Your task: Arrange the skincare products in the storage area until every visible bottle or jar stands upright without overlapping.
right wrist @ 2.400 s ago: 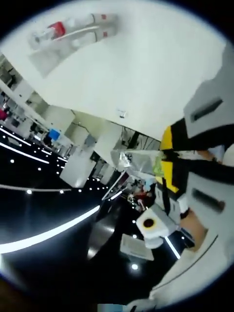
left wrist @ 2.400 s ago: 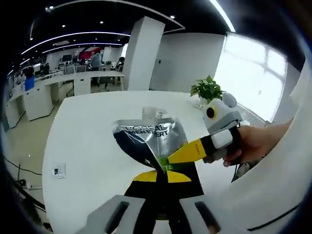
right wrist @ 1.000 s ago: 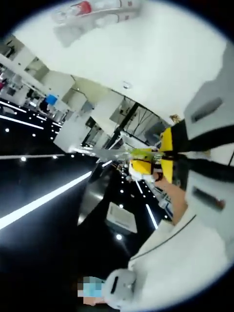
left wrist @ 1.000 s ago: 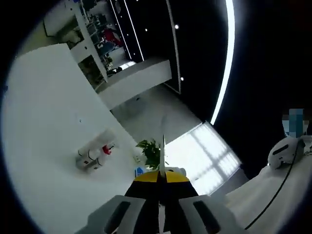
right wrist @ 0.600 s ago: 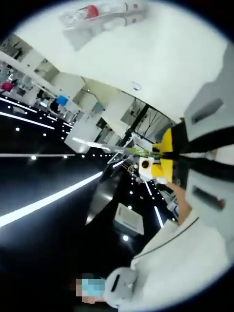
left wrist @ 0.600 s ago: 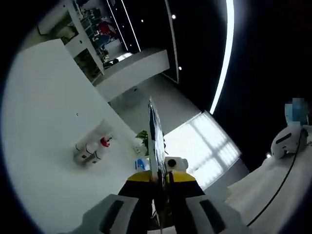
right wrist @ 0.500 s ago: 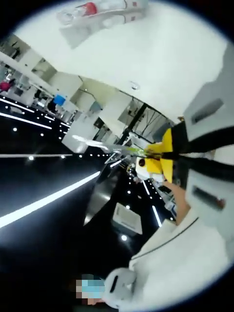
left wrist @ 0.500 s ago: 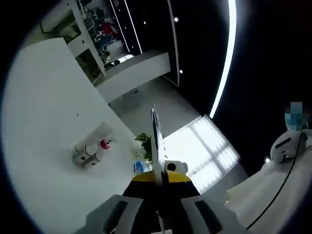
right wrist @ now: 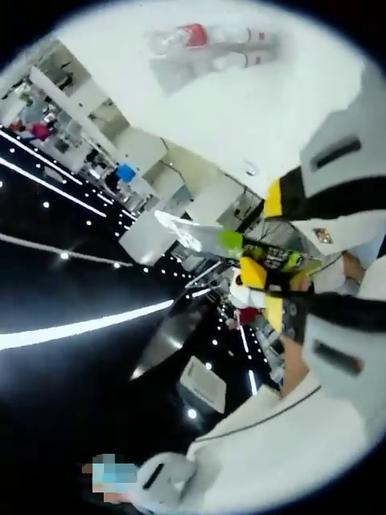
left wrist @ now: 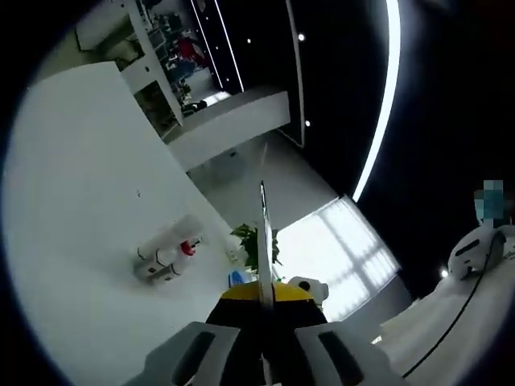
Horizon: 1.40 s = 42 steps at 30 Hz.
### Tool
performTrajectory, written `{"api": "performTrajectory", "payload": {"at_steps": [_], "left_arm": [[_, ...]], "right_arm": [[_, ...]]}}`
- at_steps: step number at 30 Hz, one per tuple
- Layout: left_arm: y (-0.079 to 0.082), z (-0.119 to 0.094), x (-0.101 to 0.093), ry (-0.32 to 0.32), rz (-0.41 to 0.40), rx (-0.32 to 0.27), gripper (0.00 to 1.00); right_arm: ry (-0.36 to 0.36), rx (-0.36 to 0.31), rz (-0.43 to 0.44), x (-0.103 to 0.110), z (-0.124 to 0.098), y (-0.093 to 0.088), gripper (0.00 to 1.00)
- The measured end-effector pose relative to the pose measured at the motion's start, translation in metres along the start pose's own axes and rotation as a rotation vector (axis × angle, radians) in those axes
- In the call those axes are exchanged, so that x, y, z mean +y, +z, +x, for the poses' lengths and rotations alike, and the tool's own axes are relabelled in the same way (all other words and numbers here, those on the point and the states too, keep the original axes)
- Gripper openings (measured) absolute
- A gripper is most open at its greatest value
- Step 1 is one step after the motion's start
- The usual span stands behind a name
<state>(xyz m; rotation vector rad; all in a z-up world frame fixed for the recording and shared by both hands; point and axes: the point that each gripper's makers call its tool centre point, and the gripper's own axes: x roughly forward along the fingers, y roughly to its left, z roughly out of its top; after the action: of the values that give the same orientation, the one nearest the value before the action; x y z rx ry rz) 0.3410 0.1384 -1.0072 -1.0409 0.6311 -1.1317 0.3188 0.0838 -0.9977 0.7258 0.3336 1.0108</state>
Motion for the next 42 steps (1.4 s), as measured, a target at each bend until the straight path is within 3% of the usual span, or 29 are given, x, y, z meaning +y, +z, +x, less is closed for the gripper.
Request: {"api": "performTrajectory", "payload": {"at_steps": [2, 4, 10, 19, 24, 30, 34, 42], "left_arm": [[0.004, 0.002, 0.009, 0.014, -0.003, 0.010, 0.01], [0.005, 0.005, 0.022, 0.053, -0.011, 0.026, 0.01], [0.003, 0.020, 0.055, 0.116, -0.040, 0.062, 0.01], [0.005, 0.028, 0.098, 0.212, -0.061, 0.115, 0.01], [0.007, 0.029, 0.118, 0.248, -0.071, 0.127, 0.01], [0.023, 0.035, 0.140, 0.279, -0.118, 0.078, 0.01], [0.022, 0.038, 0.159, 0.324, -0.123, 0.112, 0.01], [0.016, 0.051, 0.187, 0.360, -0.137, 0.180, 0.01]], "right_arm": [[-0.054, -0.016, -0.022, -0.006, -0.012, 0.006, 0.42], [-0.049, -0.012, -0.015, -0.002, -0.016, 0.007, 0.40], [-0.134, 0.008, -0.159, -0.003, -0.034, 0.010, 0.46], [-0.267, 0.052, -0.141, -0.015, -0.062, -0.008, 0.65], [-0.312, 0.051, -0.116, -0.020, -0.075, -0.014, 0.66], [-0.337, 0.068, -0.102, -0.021, -0.079, -0.016, 0.65], [-0.359, 0.091, -0.111, -0.022, -0.083, -0.021, 0.65], [-0.413, 0.075, -0.067, -0.028, -0.088, -0.028, 0.64]]}}
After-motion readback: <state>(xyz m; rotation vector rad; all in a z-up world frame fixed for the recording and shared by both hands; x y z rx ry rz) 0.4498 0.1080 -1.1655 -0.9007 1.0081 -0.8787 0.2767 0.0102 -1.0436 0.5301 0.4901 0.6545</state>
